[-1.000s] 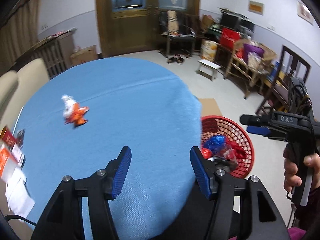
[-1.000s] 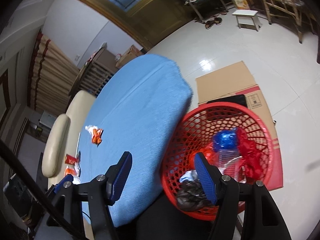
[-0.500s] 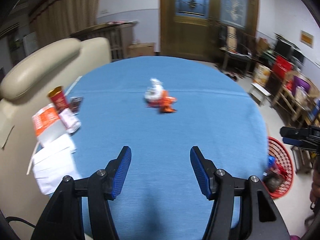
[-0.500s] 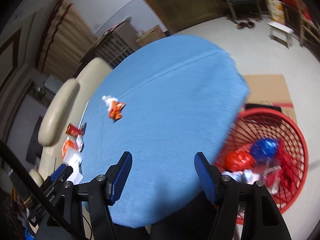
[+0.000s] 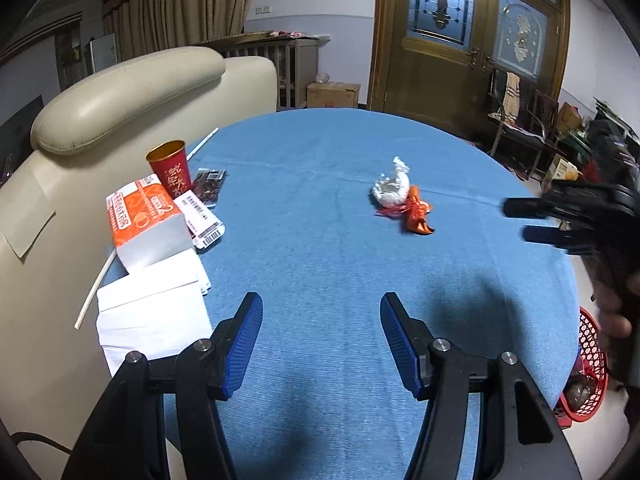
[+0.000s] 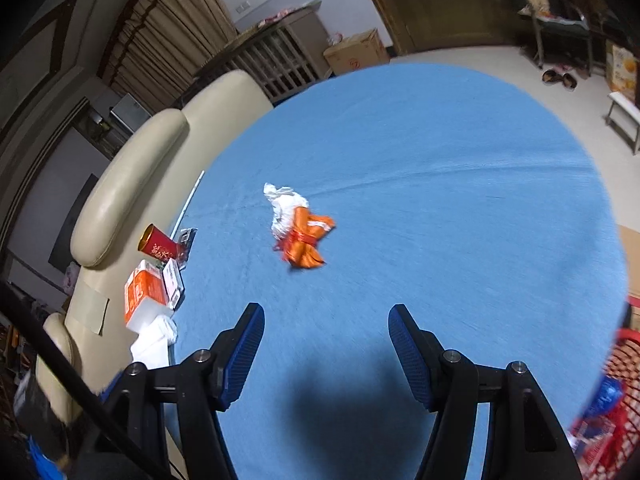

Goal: Collect trash
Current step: 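Move both tools back over the table toward the orange wrapper, then grasp the orange wrapper bundle with the right gripper and lift it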

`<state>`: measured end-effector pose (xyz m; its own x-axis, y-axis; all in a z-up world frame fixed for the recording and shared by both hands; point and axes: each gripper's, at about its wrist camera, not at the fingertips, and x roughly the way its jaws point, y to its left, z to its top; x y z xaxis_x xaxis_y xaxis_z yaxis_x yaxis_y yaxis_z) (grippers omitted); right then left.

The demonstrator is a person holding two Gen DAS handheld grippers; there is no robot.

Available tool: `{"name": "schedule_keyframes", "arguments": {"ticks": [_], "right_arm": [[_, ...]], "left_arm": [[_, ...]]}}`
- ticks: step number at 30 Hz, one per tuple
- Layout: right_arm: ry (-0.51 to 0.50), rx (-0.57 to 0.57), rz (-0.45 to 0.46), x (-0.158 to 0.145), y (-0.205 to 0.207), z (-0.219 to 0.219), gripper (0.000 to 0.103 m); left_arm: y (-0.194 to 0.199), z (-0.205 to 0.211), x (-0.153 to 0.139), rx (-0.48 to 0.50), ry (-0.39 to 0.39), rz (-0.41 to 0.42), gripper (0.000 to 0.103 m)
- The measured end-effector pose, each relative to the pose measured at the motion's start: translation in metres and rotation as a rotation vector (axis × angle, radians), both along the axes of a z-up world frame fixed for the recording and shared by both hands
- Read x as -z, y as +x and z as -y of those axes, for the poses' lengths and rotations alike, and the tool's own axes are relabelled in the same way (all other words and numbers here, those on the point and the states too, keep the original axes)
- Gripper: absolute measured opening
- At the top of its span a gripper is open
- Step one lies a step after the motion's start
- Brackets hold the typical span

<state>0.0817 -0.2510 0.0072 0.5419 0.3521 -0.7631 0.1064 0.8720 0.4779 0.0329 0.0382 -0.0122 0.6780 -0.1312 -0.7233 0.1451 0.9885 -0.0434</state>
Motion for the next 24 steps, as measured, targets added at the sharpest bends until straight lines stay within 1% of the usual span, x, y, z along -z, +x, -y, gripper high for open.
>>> {"name": "schedule_keyframes", "arguments": {"ticks": [6,10,13,15,17,18,19,20,24], "right_arm": [[0.034,0.016,-0.067,0.034,0.059,-0.023,0.067],[0.046,0.027,-0.102,0.051,0.089,-0.033,0.065],[0.038,0.029,-0.12,0.061,0.108,-0.042,0.063],[0.007,0.023,-0.142,0.069,0.121,-0.049,0.057],[-0.018,0.029,-0.157,0.074,0.128,-0.054,0.053],[-0.045,0.033,-0.138,0.072,0.129,-0.056,0.051],[-0.068,0.026,-0.14,0.072,0.131,-0.06,0.046],[-0.095,0.024,-0.14,0.073,0.132,-0.062,0.036],[-0.141,0.016,-0.11,0.072,0.125,-0.06,0.033]], "left_arm": [[0.009,-0.011,0.007,-0.01,-0.012,-0.023,0.062],[0.017,-0.017,0.011,-0.02,-0.022,-0.039,0.062],[0.025,-0.022,0.015,-0.032,-0.032,-0.051,0.062],[0.03,-0.024,0.017,-0.039,-0.035,-0.056,0.062],[0.037,-0.026,0.018,-0.042,-0.038,-0.064,0.062],[0.04,-0.026,0.018,-0.041,-0.038,-0.066,0.062],[0.044,-0.025,0.018,-0.04,-0.035,-0.067,0.062],[0.047,-0.024,0.018,-0.038,-0.029,-0.067,0.062],[0.063,-0.013,0.017,-0.01,-0.011,-0.076,0.062]]}}
